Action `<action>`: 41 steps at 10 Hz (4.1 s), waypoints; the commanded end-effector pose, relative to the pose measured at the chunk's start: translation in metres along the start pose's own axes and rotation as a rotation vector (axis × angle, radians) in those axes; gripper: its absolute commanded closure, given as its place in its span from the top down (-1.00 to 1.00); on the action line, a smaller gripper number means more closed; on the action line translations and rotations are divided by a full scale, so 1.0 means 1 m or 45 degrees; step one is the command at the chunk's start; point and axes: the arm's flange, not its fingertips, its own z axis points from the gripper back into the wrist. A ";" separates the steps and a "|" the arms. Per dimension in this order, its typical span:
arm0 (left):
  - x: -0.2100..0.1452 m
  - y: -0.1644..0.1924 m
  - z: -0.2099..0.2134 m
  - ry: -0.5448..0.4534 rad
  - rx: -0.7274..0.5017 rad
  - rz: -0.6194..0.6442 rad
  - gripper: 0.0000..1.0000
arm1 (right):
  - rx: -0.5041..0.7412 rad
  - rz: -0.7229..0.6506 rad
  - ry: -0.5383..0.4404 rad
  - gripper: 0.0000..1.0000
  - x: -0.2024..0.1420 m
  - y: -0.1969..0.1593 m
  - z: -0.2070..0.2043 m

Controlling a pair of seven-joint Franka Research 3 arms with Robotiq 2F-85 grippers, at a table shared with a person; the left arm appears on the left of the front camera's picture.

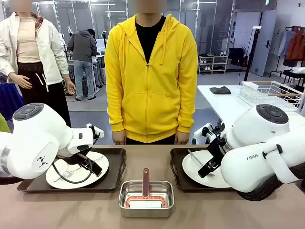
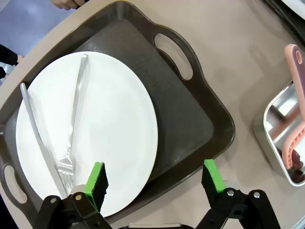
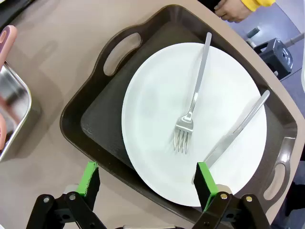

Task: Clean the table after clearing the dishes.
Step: When the left (or right) Handle tray is removed, use the left hand (or right hand) to clean the left (or right) side of the table with the Lint Roller.

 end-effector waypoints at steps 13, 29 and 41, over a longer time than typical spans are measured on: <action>0.000 0.000 0.000 0.000 0.000 0.000 1.00 | 0.000 0.000 0.000 1.00 0.000 0.000 0.000; -0.286 0.307 0.138 -0.642 -1.374 0.931 1.00 | 1.309 -1.402 -0.496 1.00 -0.205 -0.282 0.161; -0.306 0.311 0.139 -0.621 -1.346 1.006 1.00 | 1.261 -1.452 -0.511 1.00 -0.244 -0.298 0.163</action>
